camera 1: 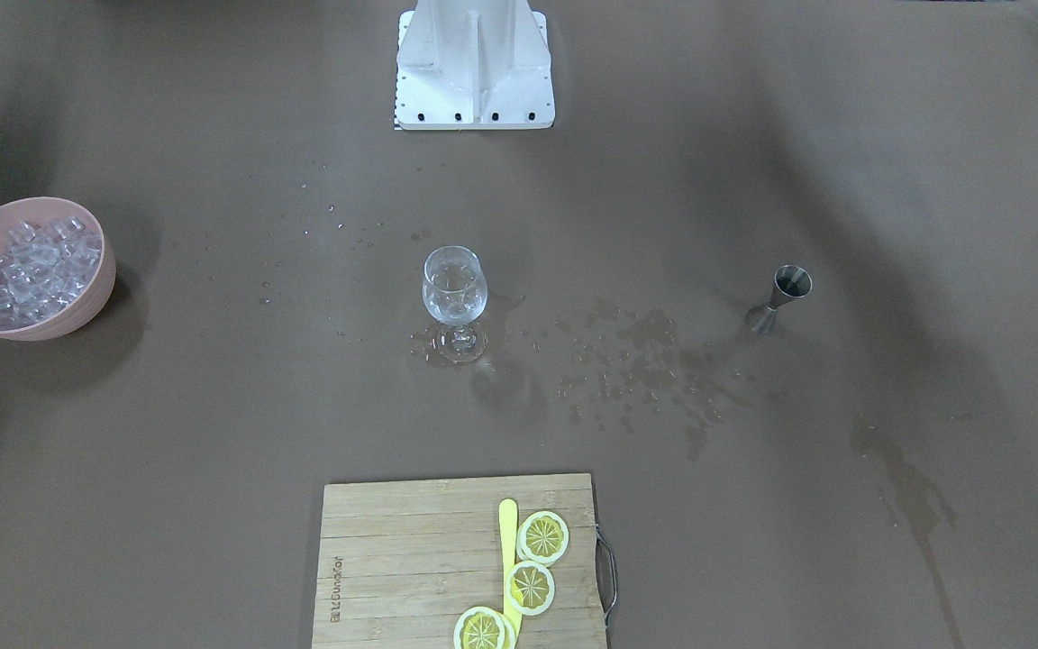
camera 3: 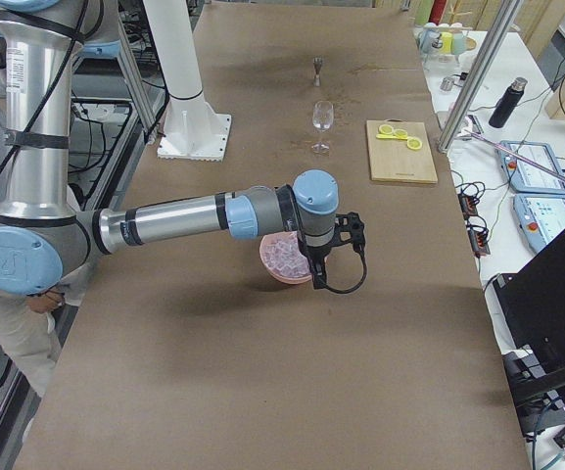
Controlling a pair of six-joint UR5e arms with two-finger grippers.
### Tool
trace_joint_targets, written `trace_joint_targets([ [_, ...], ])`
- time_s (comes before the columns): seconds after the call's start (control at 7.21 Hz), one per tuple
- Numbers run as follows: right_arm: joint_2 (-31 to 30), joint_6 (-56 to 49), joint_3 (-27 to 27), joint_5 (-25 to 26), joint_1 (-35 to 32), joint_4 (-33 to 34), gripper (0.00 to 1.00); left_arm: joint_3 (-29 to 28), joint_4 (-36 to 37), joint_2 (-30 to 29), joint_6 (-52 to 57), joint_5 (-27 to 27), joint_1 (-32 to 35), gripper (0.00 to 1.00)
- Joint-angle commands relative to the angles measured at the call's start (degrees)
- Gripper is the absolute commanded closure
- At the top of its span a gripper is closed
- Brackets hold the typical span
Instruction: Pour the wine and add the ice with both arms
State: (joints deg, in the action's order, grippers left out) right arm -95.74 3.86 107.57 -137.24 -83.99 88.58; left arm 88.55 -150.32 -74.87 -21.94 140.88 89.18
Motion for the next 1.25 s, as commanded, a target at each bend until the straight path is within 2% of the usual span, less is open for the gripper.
trace_joint_targets([
  [0.0,0.1,0.3,0.0,0.0,0.2,0.0,0.00,0.5,-0.6,-6.4,-0.7,7.4,-0.7,0.02],
  [0.14,0.1,0.3,-0.3,0.0,0.3,0.2,0.00,0.6,-2.5,-7.3,-1.2,10.1,-4.1,0.02],
  [0.28,0.0,0.4,-0.3,0.0,0.3,0.2,0.00,0.6,-5.2,-8.6,-3.7,9.3,-6.0,0.02],
  [0.42,-0.1,0.4,-0.4,0.0,0.3,0.2,0.00,0.3,-8.3,-11.9,-3.8,6.7,-11.6,0.02],
  [0.55,-0.1,0.3,-0.9,0.0,0.3,0.2,0.00,0.0,-13.0,-12.1,-3.6,-3.4,-17.1,0.02],
  [0.69,-0.1,0.3,-1.6,0.0,0.3,0.2,0.00,-0.1,-20.8,-12.0,-4.3,-12.5,-20.7,0.02],
  [1.11,0.0,0.3,-1.7,0.0,0.6,0.2,0.00,-1.5,-29.9,-12.0,-3.5,-13.7,-25.8,0.02],
])
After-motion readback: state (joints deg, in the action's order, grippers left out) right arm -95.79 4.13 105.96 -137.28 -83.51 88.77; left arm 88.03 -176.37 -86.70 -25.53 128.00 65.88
